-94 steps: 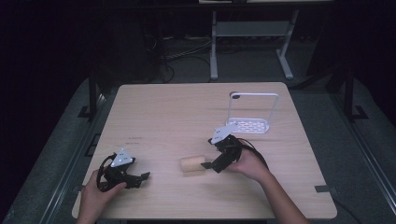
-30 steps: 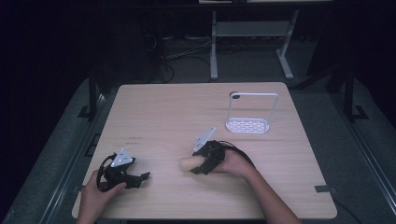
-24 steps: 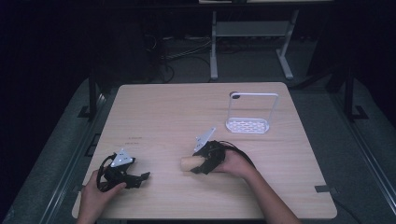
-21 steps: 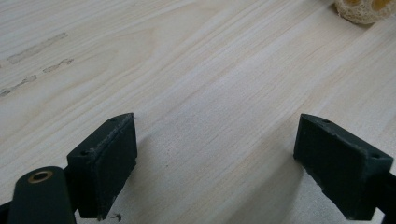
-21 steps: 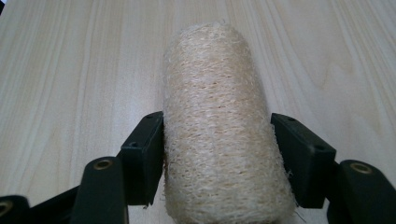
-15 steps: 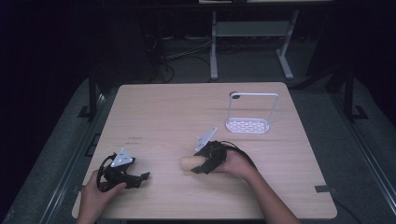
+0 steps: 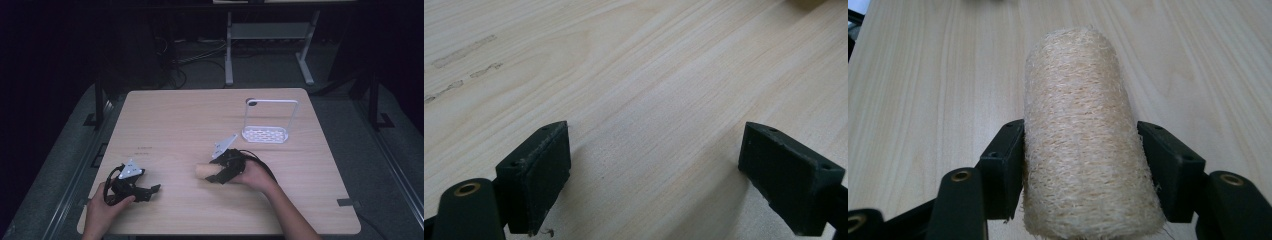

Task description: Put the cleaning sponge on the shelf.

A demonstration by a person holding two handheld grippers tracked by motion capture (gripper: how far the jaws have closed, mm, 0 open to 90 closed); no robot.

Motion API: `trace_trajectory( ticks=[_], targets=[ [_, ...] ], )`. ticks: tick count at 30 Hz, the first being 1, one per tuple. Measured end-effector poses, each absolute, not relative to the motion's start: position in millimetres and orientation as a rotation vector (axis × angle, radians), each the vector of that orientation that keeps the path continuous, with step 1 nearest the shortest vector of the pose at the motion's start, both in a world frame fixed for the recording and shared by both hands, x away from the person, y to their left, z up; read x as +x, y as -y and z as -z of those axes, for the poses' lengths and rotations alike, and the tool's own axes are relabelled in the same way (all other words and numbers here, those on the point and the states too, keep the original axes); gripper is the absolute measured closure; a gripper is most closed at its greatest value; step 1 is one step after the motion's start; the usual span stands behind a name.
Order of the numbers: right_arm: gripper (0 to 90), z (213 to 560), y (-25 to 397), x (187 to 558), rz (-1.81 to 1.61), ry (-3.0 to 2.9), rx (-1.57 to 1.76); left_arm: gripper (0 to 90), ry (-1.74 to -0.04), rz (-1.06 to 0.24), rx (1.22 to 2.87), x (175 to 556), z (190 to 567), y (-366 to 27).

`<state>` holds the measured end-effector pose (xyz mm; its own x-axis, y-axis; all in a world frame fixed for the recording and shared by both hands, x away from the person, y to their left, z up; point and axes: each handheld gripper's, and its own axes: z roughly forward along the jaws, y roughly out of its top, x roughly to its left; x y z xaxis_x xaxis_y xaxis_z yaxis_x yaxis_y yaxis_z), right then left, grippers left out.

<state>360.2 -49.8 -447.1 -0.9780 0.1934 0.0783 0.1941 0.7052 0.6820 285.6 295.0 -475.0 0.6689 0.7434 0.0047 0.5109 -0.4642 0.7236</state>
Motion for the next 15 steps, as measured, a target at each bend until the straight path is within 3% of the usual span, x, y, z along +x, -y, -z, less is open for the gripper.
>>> trace_trajectory(
  ticks=[15],
  targets=[
    [38.7,435.6,61.3,358.7,1.201,2.926,-0.464,12.9,-0.963,-0.418,2.167,285.6,475.0,-295.0]
  ],
)
